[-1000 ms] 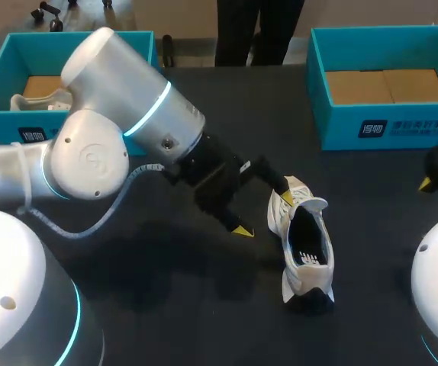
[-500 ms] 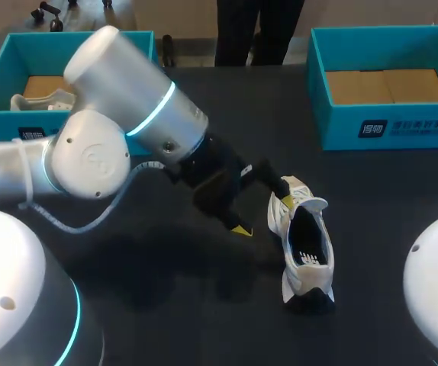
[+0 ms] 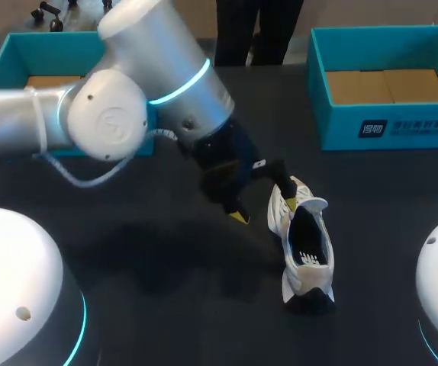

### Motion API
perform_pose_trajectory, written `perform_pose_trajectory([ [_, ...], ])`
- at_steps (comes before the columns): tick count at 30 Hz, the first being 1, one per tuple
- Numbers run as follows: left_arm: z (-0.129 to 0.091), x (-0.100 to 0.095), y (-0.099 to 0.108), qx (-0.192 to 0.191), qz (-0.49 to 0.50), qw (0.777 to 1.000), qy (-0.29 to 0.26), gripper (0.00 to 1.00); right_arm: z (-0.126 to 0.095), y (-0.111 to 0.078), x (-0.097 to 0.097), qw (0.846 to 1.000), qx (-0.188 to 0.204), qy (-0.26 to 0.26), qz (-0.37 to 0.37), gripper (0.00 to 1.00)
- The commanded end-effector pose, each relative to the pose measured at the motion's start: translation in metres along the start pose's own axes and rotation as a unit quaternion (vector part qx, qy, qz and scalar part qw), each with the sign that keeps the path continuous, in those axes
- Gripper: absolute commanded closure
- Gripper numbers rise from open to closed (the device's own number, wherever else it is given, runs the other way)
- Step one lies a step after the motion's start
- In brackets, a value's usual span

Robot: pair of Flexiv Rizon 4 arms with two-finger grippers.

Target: Take the shoe out of the shoebox, open the shoe tongue, remove and reinsert the insole, then place the shoe into the shoebox

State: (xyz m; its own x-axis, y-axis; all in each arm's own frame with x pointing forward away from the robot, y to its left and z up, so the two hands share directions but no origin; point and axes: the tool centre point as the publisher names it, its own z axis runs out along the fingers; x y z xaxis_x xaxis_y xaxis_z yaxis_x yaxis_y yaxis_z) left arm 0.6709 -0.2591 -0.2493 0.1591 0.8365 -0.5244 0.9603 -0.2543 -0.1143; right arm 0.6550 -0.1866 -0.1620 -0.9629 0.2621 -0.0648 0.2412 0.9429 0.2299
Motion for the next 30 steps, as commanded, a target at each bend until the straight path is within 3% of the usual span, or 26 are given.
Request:
perform_pose_trajectory([
  [1,-0.001,-0.002,-0.004,-0.048,0.013,0.997,0.052,0.0,0.0,-0.001,0.002,1.0,0.0,-0.002,0.0,0.0],
  [6,0.0,-0.002,0.003,-0.096,-0.011,0.994,0.053,0.0,0.0,-0.001,0.002,1.0,0.0,-0.002,0.0,0.0],
  [10,-0.003,0.002,0.011,-0.11,-0.049,0.991,0.061,0.0,0.0,-0.001,0.002,1.0,0.0,-0.002,0.0,0.0],
  [27,-0.006,0.006,0.013,-0.103,-0.076,0.99,0.062,0.0,0.0,-0.001,0.002,1.0,0.0,-0.002,0.0,0.0],
  [30,0.0,0.003,0.012,-0.113,-0.091,0.985,0.089,0.0,0.0,-0.001,0.002,1.0,0.0,-0.002,0.0,0.0],
])
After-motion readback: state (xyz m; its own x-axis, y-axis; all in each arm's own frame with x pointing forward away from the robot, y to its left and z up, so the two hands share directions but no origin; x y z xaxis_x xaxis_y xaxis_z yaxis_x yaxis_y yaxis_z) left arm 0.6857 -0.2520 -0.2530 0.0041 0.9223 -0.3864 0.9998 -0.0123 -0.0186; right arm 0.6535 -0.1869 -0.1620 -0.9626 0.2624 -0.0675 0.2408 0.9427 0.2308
